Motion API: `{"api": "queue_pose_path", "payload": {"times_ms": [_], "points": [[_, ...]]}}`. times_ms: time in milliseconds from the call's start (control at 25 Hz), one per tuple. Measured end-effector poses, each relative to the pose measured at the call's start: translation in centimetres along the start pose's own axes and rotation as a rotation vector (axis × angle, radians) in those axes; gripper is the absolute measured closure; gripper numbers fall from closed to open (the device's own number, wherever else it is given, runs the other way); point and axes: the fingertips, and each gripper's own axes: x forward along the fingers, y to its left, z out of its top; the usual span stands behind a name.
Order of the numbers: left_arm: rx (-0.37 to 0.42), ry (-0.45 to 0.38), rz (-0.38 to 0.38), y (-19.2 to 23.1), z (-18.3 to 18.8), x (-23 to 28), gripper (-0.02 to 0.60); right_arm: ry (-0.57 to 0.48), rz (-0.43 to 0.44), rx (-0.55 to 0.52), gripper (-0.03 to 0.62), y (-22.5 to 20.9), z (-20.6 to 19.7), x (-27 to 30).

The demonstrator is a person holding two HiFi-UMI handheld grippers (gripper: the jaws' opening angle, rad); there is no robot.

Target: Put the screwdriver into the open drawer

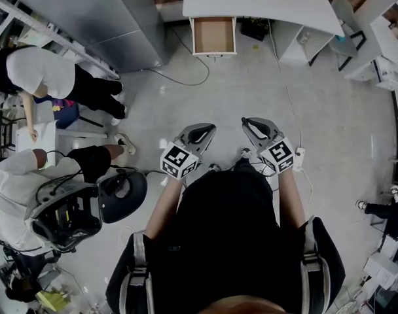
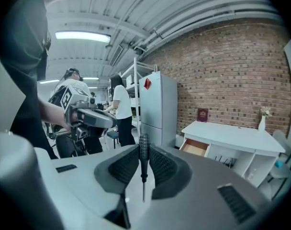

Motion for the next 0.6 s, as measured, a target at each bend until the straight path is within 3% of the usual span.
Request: {"api": "queue_pose_path", "payload": {"times_ms": [600], "points": [[-0.014, -0.012, 0.029, 2.7, -0.4, -2.2, 0.566, 0.006, -0.008, -0.011, 0.473, -0.1, 0.7, 2.5]]}}
